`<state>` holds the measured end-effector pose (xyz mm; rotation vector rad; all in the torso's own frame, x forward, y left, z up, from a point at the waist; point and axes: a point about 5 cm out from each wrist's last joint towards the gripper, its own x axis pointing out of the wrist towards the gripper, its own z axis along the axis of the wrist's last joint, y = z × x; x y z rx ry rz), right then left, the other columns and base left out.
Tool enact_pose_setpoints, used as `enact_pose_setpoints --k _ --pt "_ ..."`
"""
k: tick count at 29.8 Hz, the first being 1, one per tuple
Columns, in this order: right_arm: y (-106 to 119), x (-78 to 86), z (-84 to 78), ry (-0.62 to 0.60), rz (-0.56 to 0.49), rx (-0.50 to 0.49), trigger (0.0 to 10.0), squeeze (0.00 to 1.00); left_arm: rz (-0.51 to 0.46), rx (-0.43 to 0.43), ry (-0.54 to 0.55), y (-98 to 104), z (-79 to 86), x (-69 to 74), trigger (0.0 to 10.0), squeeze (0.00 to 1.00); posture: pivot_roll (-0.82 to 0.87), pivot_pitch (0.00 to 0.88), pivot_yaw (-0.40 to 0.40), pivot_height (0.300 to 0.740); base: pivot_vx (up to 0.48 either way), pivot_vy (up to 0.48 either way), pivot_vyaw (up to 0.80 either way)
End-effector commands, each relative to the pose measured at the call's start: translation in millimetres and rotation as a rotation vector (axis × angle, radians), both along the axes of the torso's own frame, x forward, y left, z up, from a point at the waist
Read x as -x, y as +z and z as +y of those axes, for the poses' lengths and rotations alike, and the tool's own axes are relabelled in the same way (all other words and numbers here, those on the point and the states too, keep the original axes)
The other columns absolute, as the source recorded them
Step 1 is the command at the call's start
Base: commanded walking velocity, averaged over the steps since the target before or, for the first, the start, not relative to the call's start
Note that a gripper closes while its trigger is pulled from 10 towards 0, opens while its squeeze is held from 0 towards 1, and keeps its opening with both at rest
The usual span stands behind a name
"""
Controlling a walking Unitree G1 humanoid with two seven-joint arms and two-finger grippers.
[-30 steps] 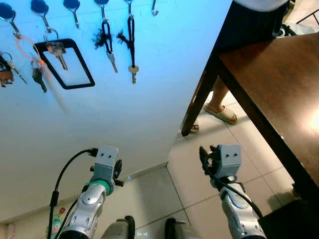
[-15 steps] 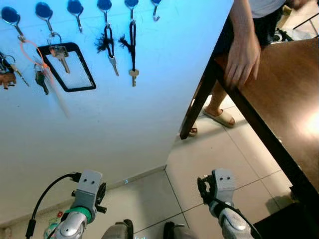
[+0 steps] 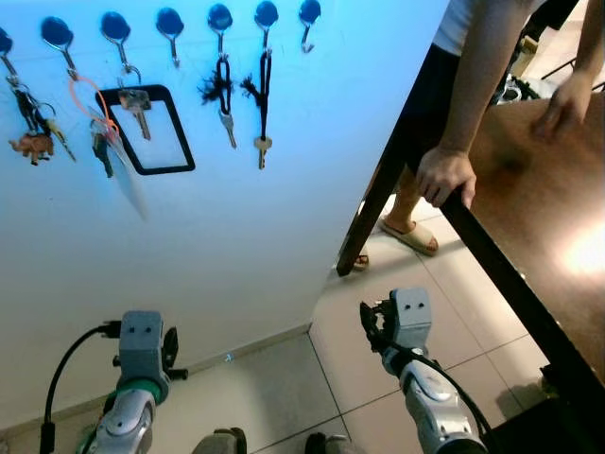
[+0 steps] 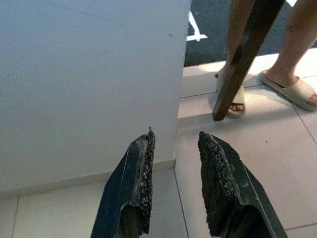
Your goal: Hang keys on a hook
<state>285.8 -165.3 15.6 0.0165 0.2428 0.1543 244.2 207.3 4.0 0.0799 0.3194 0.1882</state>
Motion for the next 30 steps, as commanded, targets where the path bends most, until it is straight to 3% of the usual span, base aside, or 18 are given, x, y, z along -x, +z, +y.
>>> enact_pose_setpoints --k 1,7,11,16,30 --pt "-3.0 1.6 -5.9 -0.018 0.021 -0.002 10.0 0.0 0.013 -0.016 0.001 -3.6 -2.7 3.1 10.0 0.0 0.09 0.013 0.017 0.74 0.0 0.0 0.0" --pt "6.6 -7.5 -6.2 0.005 -0.013 0.01 10.0 0.0 -0.062 -0.016 -0.04 11.5 -12.7 -6.2 10.0 0.0 0.1 0.051 0.009 0.74 0.0 0.0 0.0" --pt "0.9 -0.4 0.8 0.016 -0.007 -0.016 10.0 0.0 -0.096 -0.047 -0.071 18.6 -15.2 -0.7 10.0 0.0 0.13 0.083 0.018 0.74 0.0 0.0 0.0" --pt "-8.7 8.1 9.8 0.029 0.02 -0.033 10.0 0.0 -0.096 -0.059 -0.071 16.7 -13.8 6.0 10.0 0.0 0.15 0.092 0.02 0.74 -0.151 0.0 0.0" --pt "-0.6 -1.1 12.3 0.042 -0.006 -0.045 10.0 0.0 -0.087 -0.072 -0.067 17.6 -13.4 8.7 10.0 0.0 0.14 0.089 0.017 0.74 -0.28 0.0 0.0"
